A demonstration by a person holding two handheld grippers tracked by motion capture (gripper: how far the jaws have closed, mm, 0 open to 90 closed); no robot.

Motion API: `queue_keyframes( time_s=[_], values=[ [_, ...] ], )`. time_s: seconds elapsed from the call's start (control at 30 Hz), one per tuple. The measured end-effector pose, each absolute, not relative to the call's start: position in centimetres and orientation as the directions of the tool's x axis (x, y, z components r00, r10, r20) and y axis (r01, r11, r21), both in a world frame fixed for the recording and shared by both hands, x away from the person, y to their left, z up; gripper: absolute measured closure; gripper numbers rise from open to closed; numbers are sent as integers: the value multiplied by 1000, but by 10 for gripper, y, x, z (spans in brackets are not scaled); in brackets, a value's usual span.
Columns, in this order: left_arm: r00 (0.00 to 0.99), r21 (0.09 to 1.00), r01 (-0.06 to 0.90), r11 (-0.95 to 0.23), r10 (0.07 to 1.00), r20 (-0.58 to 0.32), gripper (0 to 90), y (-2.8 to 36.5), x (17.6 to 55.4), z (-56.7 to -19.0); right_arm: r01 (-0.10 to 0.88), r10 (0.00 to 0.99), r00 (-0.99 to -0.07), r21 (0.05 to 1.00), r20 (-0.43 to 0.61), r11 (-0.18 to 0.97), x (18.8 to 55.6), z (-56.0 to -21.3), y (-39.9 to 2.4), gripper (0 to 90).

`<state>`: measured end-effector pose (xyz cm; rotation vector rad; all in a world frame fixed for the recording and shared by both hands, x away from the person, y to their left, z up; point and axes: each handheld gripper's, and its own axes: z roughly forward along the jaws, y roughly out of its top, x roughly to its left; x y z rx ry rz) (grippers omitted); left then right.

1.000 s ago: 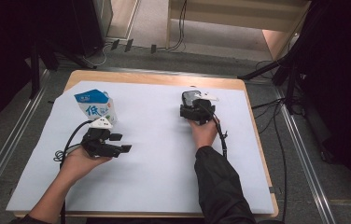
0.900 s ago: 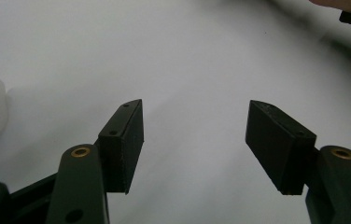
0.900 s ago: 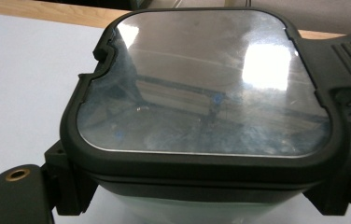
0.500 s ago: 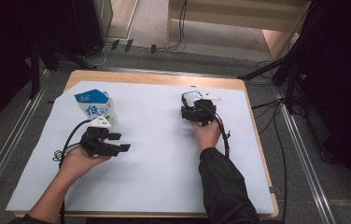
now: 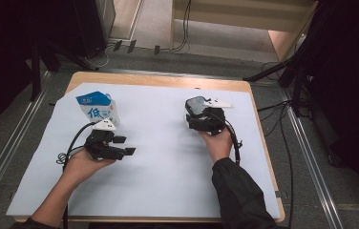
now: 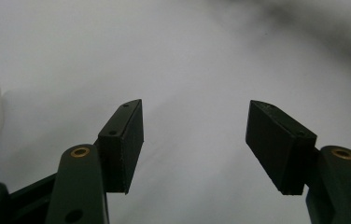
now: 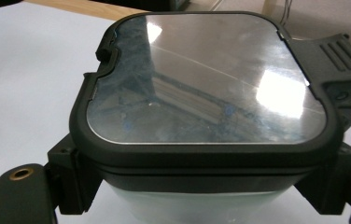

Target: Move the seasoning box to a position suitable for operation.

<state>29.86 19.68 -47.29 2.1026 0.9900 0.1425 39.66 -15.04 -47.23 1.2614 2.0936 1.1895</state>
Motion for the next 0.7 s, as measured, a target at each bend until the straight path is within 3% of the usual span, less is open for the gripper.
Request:
queue_keyframes(
  time_s=[0.7],
  values=[
    [694,698,599,-392,689,-209,382,188,303,-476,458,758,-650,821,47,342,324,-481,-130,158]
  ],
)
